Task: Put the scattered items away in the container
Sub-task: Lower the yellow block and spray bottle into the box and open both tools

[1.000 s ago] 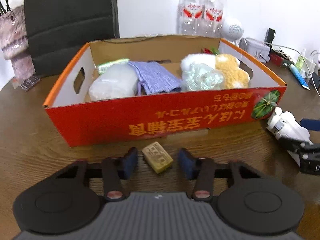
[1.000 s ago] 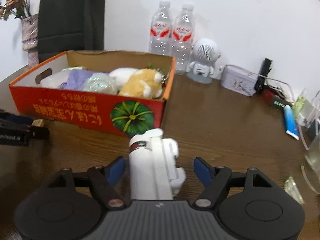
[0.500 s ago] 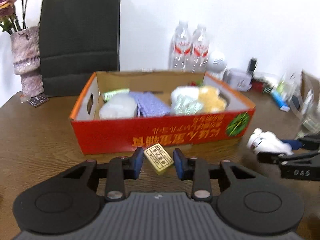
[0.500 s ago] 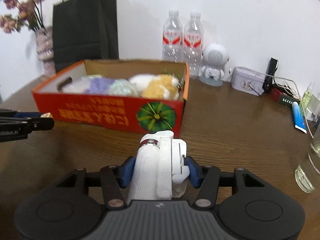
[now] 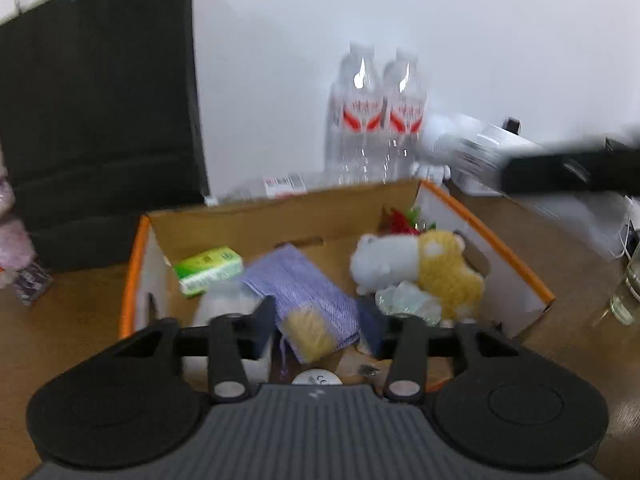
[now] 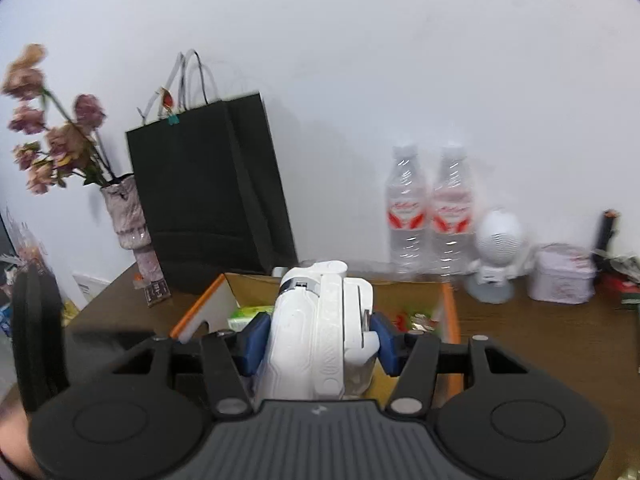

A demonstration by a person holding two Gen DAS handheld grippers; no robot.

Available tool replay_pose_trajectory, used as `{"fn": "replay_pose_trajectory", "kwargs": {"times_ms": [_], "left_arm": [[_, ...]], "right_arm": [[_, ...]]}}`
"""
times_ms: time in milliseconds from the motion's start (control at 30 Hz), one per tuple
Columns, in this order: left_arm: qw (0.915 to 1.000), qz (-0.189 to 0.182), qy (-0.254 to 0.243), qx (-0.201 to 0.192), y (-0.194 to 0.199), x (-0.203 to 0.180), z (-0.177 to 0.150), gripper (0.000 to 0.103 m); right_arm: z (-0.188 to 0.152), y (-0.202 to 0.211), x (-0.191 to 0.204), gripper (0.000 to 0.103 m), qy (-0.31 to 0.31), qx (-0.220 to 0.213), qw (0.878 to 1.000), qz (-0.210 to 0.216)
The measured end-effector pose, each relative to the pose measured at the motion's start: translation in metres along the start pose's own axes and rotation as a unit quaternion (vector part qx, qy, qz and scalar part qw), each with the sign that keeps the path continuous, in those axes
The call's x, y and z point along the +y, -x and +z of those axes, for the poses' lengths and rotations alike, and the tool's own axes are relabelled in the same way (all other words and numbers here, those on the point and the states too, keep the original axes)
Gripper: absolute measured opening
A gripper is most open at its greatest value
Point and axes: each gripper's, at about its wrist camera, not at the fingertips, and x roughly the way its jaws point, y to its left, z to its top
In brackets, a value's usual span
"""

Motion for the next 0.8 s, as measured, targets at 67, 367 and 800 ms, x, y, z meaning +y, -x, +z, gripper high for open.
{"fn": "replay_pose_trajectory", "kwargs": {"times_ms": [67,367,800], "left_arm": [[0.9998,-0.008,0.010,-0.014,-0.001,0.010,-0.004,0.077],[0.9925,0.040,0.082,-0.082,0.017,0.057,0.001,0.096],[0.9863,0.126,0.103,0.026,-0.004,0.055,-0.004,0.103]], "right_arm": [[0.004,-0.034,0.003,0.053,0.003,0.019,1.000,-0.003],[-0.007,-0.168,0.014,0.054,-0.005,0.106,0.994,-0.036],[-0.004,-0.123,-0.026,0.083,-0.039,0.165,0.982,-0.078]]}}
